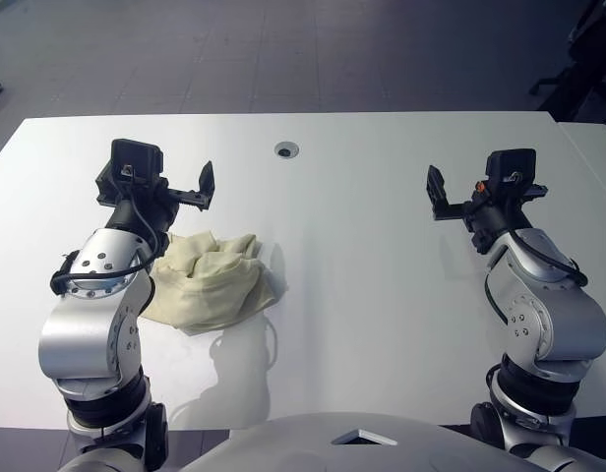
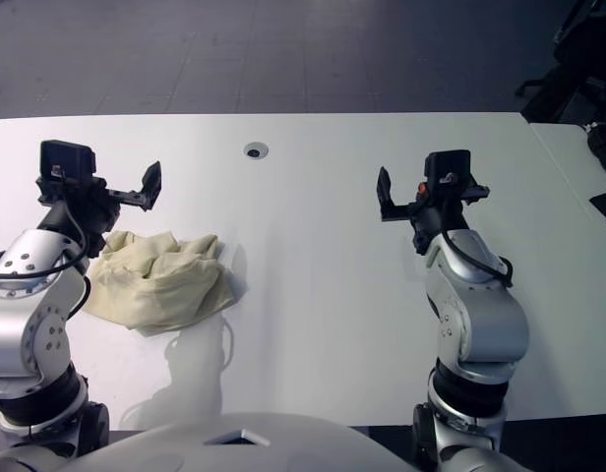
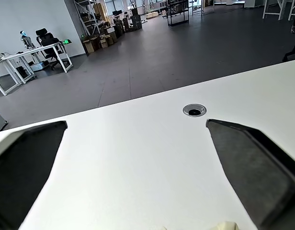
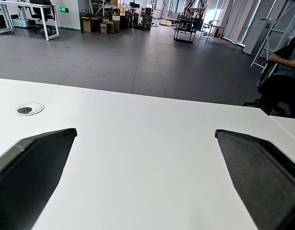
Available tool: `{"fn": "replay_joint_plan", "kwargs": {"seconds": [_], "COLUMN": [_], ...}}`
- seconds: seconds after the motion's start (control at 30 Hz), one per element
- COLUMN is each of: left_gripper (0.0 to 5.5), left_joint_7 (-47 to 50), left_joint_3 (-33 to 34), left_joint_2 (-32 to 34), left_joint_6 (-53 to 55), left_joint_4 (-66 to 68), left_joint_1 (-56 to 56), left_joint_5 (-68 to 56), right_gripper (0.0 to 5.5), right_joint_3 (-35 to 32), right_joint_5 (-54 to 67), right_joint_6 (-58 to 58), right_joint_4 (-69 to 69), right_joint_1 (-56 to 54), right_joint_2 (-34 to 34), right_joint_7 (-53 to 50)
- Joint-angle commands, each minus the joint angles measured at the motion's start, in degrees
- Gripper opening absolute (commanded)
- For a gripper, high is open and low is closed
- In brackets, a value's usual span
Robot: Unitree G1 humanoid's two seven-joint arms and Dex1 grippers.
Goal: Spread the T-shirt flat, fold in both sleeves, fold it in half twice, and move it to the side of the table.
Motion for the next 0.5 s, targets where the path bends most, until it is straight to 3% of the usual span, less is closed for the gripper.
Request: {"fn": "replay_joint_plan", "kwargs": {"seconds": [0.03, 0.23, 0.4, 0.5], "left_gripper": [5.40, 5.40, 5.40, 5.40], "left_joint_7": [-10.0, -31.3, -38.7, -38.5], "left_joint_3": [-1.2, 0.6, 1.1, -2.7], "left_joint_2": [14.2, 34.9, 41.2, 40.7], "left_joint_6": [-6.8, -21.8, -28.7, -31.1], "left_joint_4": [2.9, 9.9, 12.9, 13.9], "left_joint_1": [4.4, 17.9, 25.2, 25.0], "left_joint_5": [1.2, 2.5, 4.9, 7.0], "right_gripper": [5.37, 5.37, 5.37, 5.37], "right_joint_3": [0.4, 0.6, 1.0, 1.4], "right_joint_5": [-0.6, -0.6, -0.8, -0.9], "right_joint_6": [-0.2, -1.0, -1.8, -2.4], "right_joint_4": [0.3, 1.2, 1.8, 2.1], "right_joint_1": [-0.2, -0.3, -0.3, -0.4], "right_joint_2": [-0.1, -0.8, -1.0, -0.9], "right_joint_7": [0.0, 0.5, 0.9, 0.9]}}
